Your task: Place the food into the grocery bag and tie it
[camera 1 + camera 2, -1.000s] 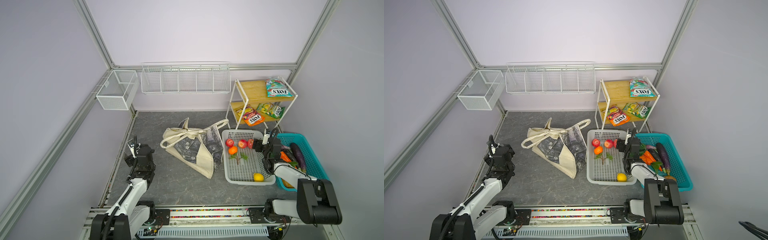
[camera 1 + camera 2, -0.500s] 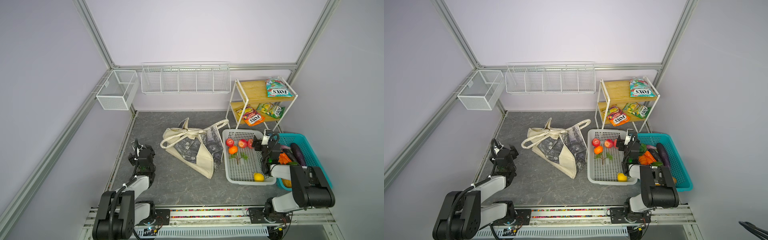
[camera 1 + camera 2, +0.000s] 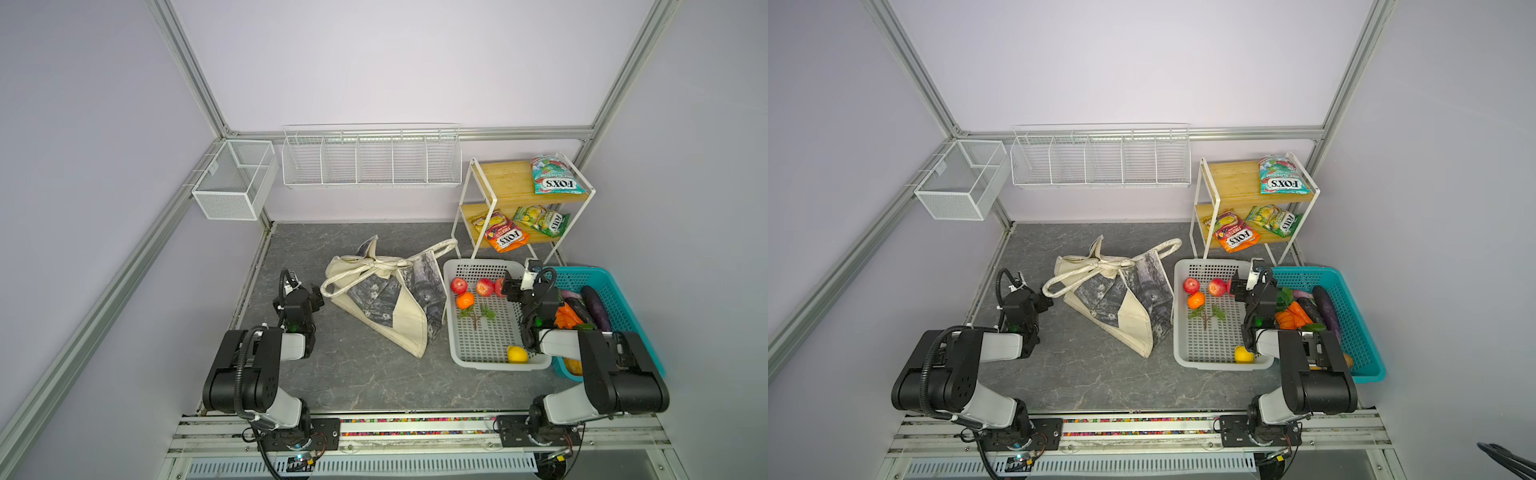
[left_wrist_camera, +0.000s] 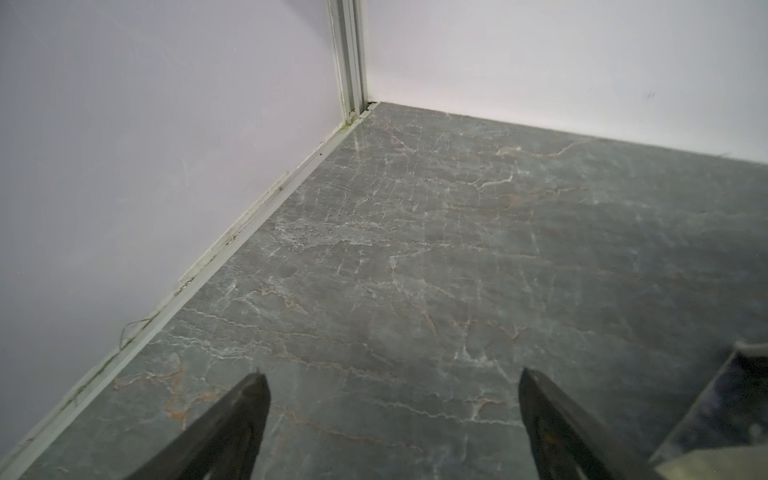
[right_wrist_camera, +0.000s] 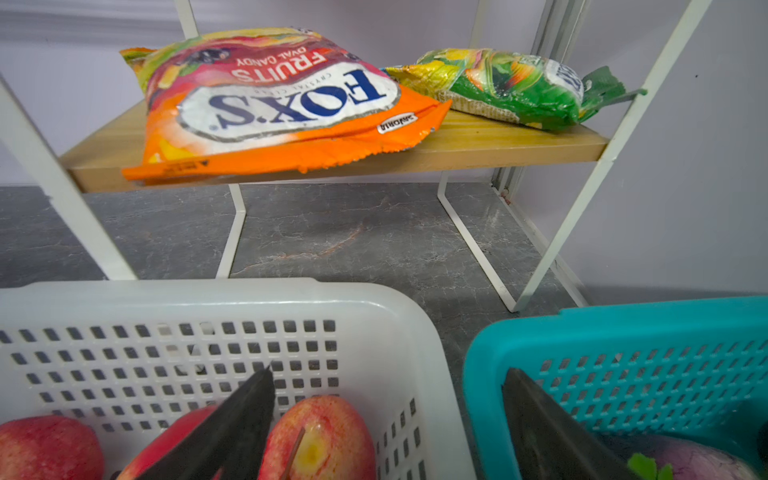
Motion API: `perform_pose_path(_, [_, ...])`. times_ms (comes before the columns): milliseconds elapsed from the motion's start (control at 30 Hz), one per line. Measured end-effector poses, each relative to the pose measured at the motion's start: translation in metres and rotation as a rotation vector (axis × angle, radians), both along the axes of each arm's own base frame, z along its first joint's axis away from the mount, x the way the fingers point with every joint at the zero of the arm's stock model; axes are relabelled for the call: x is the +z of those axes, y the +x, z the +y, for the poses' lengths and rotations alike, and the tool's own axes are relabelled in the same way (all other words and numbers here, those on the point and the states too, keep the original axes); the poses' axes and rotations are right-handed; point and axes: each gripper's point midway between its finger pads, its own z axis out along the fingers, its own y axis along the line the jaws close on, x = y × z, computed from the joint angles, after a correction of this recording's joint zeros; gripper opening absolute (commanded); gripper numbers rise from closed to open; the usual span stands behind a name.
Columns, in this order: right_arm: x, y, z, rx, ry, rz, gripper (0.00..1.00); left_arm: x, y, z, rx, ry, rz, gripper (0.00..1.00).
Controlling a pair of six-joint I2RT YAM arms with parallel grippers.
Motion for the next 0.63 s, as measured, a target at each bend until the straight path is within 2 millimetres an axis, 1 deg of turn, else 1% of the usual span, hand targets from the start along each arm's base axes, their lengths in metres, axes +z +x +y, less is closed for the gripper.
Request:
perform_pose_path(300, [-0.001,0.0,0.001,0.0,-0.01,0.004,0.88,0.01,0.004,-0.003,-0.018,0.002,-0.043,0.98])
perform_pose_path(633, [-0.001,0.0,0.0,-0.006,-0.018,0.005,0.88,0.013,0.005,-0.003,-0.018,0.001,-0.059,0.98])
